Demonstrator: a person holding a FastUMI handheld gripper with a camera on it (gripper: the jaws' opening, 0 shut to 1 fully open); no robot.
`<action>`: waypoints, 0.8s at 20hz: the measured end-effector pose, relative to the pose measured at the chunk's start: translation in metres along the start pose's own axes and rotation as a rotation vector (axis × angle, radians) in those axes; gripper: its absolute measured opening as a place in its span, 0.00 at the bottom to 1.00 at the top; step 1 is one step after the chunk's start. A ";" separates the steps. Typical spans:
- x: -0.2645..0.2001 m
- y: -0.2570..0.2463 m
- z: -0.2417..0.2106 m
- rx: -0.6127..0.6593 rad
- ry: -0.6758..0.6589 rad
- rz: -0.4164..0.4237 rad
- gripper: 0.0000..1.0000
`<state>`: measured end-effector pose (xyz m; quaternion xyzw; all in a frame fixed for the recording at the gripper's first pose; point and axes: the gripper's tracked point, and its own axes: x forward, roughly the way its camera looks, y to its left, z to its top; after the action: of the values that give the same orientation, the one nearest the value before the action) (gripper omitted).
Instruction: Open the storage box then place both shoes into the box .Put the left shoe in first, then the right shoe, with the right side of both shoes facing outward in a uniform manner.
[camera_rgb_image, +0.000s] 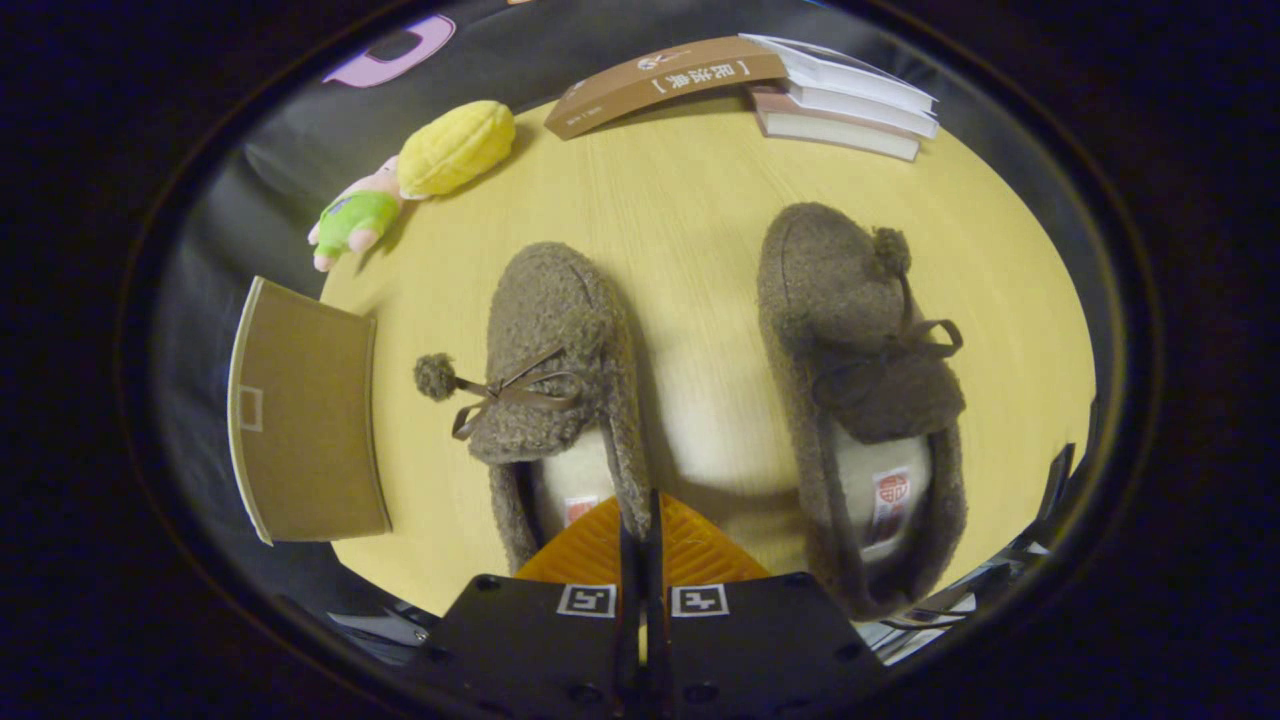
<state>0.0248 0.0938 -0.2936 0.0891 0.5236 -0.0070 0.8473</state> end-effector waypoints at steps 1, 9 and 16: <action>-0.005 0.000 0.001 -0.002 -0.002 0.001 0.04; -0.026 0.040 0.018 0.144 -0.084 0.178 0.03; -0.083 0.113 0.037 0.128 -0.150 0.351 0.03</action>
<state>0.0322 0.1920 -0.1877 0.2319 0.4338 0.1008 0.8648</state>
